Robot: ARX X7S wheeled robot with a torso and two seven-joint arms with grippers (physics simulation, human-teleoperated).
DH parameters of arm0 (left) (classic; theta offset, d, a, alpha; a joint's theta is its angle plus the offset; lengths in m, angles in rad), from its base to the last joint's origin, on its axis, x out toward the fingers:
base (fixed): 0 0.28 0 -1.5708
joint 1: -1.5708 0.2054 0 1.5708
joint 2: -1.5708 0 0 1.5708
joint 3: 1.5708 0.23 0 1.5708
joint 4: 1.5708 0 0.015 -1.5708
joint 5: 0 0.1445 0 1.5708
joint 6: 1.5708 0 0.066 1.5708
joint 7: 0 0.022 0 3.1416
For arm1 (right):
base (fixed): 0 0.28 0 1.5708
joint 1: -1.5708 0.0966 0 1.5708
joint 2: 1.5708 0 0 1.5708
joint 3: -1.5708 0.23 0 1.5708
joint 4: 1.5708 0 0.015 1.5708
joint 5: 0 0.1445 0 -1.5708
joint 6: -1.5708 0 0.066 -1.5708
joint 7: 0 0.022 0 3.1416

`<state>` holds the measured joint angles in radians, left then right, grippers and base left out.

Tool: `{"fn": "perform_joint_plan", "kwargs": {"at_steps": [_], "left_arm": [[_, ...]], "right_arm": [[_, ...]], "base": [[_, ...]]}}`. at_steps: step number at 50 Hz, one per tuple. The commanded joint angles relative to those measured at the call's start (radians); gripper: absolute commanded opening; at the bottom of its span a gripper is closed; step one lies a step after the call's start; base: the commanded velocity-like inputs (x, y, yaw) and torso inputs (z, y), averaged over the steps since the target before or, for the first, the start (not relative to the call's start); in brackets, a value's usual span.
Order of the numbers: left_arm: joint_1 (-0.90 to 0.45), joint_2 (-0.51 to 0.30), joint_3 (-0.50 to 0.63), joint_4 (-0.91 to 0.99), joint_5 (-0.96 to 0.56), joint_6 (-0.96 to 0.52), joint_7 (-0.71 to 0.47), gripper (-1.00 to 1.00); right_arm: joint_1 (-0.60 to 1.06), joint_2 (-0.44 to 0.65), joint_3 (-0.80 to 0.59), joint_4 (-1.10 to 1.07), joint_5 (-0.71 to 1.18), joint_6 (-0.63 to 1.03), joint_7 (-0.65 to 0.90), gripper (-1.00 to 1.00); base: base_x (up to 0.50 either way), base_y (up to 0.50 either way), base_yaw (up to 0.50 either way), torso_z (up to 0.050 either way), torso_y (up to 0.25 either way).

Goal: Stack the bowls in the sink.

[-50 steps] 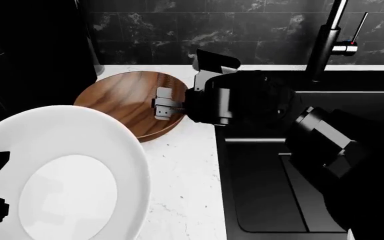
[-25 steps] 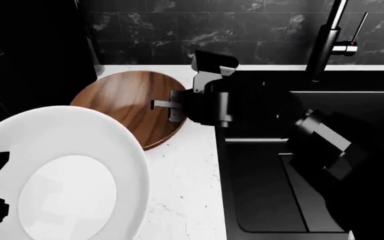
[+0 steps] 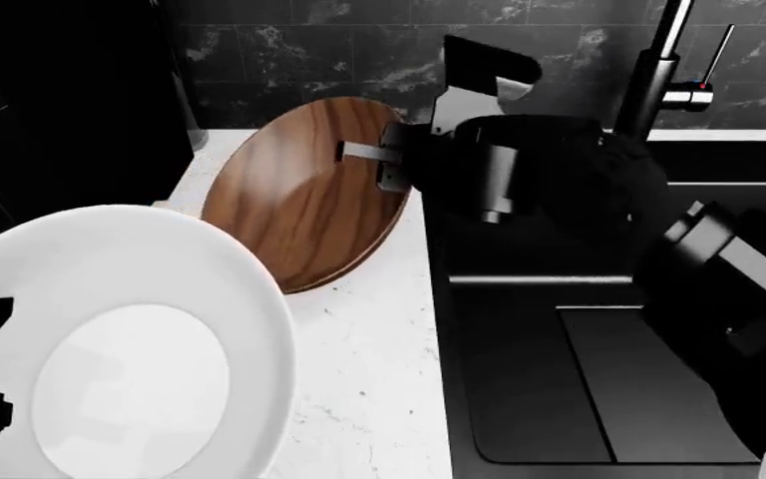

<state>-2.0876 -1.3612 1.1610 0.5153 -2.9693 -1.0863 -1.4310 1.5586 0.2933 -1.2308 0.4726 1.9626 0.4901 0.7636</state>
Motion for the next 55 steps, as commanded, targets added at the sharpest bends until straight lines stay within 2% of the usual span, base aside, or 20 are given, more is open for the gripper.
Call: {"fn": "perform_joint_plan", "kwargs": {"at_steps": [1, 20, 38, 43, 55], "left_arm": [[-0.024, -0.005, -0.004, -0.006, -0.004, -0.001, -0.01, -1.0], [-0.033, -0.01, -0.018, -0.007, 0.005, 0.01, -0.003, -1.0], [-0.035, -0.003, -0.026, -0.011, 0.011, 0.008, -0.004, -1.0], [-0.037, -0.003, -0.028, -0.013, 0.011, 0.007, -0.006, -1.0], [-0.042, 0.002, -0.028, -0.013, 0.005, 0.009, -0.018, -1.0]], "right_arm": [[0.006, 0.063, 0.043, -0.089, -0.025, -0.065, 0.045, -1.0], [-0.021, 0.216, 0.215, -0.36, -0.018, -0.269, 0.138, -1.0], [0.069, 0.381, 0.228, -0.574, -0.01, -0.179, 0.303, -1.0], [0.084, 0.431, 0.245, -0.619, 0.071, -0.14, 0.332, -1.0], [0.059, 0.556, 0.286, -0.784, 0.043, -0.17, 0.389, -1.0]], "base": [[0.0, 0.0, 0.0, 0.0, 0.0], [0.0, 0.0, 0.0, 0.0, 0.001], [0.0, 0.0, 0.0, 0.0, 0.001], [0.0, 0.0, 0.0, 0.0, 0.0], [0.0, 0.0, 0.0, 0.0, 0.0]]}}
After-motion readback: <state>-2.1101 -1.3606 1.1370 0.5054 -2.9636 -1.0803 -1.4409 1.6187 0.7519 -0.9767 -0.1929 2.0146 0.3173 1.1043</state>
